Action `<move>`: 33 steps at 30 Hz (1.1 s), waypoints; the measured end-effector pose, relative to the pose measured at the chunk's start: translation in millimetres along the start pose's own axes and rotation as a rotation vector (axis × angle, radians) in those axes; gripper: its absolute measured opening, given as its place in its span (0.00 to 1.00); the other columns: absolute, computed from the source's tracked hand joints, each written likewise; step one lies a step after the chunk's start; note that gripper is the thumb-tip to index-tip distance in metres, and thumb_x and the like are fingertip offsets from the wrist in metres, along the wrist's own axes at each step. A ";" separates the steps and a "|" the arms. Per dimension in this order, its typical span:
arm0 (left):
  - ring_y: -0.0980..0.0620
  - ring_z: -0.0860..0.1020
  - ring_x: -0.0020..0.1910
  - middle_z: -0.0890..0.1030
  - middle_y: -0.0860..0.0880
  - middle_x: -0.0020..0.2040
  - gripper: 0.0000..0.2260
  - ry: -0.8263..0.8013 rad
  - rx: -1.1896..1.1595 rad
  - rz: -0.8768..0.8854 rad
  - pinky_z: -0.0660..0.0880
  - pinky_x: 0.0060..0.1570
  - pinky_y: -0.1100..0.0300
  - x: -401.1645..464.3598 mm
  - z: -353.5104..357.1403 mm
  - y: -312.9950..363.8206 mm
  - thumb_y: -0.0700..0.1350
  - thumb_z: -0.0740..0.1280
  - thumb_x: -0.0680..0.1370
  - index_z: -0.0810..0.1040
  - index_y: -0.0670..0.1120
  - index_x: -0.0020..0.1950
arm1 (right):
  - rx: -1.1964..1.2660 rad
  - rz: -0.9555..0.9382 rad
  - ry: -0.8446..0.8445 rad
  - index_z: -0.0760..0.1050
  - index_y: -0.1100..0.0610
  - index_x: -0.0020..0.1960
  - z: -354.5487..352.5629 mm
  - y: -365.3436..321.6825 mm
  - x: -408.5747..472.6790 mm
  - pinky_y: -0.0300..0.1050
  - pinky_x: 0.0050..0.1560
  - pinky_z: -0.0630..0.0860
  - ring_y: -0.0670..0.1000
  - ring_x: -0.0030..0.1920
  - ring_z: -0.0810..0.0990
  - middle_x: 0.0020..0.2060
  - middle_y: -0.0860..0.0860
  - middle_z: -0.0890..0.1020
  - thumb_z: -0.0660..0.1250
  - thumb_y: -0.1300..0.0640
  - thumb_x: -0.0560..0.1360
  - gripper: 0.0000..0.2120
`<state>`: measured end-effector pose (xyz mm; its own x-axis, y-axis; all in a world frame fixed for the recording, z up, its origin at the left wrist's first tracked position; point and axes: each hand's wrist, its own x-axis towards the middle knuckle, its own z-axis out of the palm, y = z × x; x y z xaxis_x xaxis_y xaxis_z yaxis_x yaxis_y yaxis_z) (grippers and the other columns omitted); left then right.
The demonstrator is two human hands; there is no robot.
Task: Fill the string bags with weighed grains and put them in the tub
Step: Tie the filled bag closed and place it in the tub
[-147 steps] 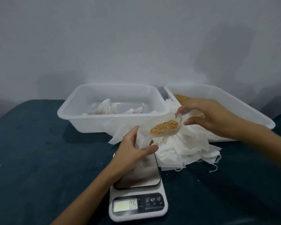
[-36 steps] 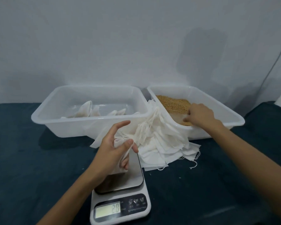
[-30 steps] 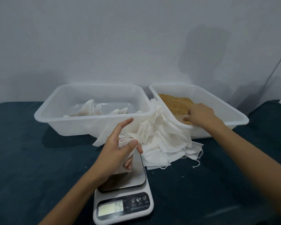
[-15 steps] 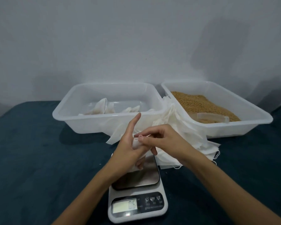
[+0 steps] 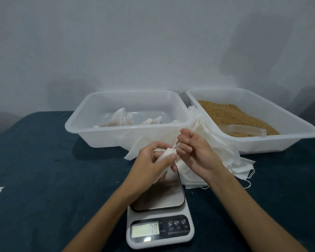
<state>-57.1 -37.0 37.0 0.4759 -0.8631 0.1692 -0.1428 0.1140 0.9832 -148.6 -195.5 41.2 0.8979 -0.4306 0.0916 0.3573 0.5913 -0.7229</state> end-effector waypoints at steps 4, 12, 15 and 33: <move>0.51 0.66 0.22 0.77 0.44 0.29 0.11 -0.034 -0.081 -0.018 0.64 0.26 0.61 0.8 -0.1 2.4 0.48 0.71 0.80 0.84 0.40 0.49 | 0.021 -0.080 0.097 0.69 0.59 0.51 1.3 -3.9 0.5 0.36 0.30 0.71 0.42 0.25 0.65 0.31 0.47 0.69 0.53 0.70 0.82 0.10; 0.52 0.63 0.24 0.69 0.48 0.26 0.12 -0.167 -0.143 -0.023 0.64 0.28 0.61 -0.1 -12.3 1.5 0.53 0.69 0.81 0.84 0.46 0.45 | -0.157 -0.144 0.086 0.69 0.58 0.48 6.5 -3.4 -9.2 0.38 0.34 0.75 0.43 0.25 0.64 0.31 0.48 0.69 0.57 0.68 0.83 0.08; 0.52 0.65 0.25 0.70 0.48 0.27 0.11 -0.110 -0.123 0.027 0.66 0.29 0.59 1.4 -10.0 5.8 0.50 0.67 0.82 0.82 0.47 0.44 | -0.093 -0.106 0.028 0.71 0.59 0.49 4.1 -7.4 -8.7 0.42 0.42 0.80 0.45 0.29 0.70 0.34 0.51 0.73 0.60 0.66 0.82 0.05; 0.43 0.84 0.39 0.85 0.35 0.49 0.04 0.497 0.464 -0.329 0.83 0.39 0.54 155.1 -128.4 26.1 0.37 0.68 0.81 0.78 0.36 0.51 | 0.006 -0.106 0.210 0.79 0.58 0.54 -9.5 -20.6 -8.6 0.45 0.41 0.82 0.49 0.35 0.80 0.41 0.52 0.83 0.62 0.53 0.82 0.10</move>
<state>124.4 -104.7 97.8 0.8770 -0.4805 -0.0085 -0.2244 -0.4252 0.8768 -166.1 -210.5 48.8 0.7824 -0.6224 0.0220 0.4488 0.5389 -0.7129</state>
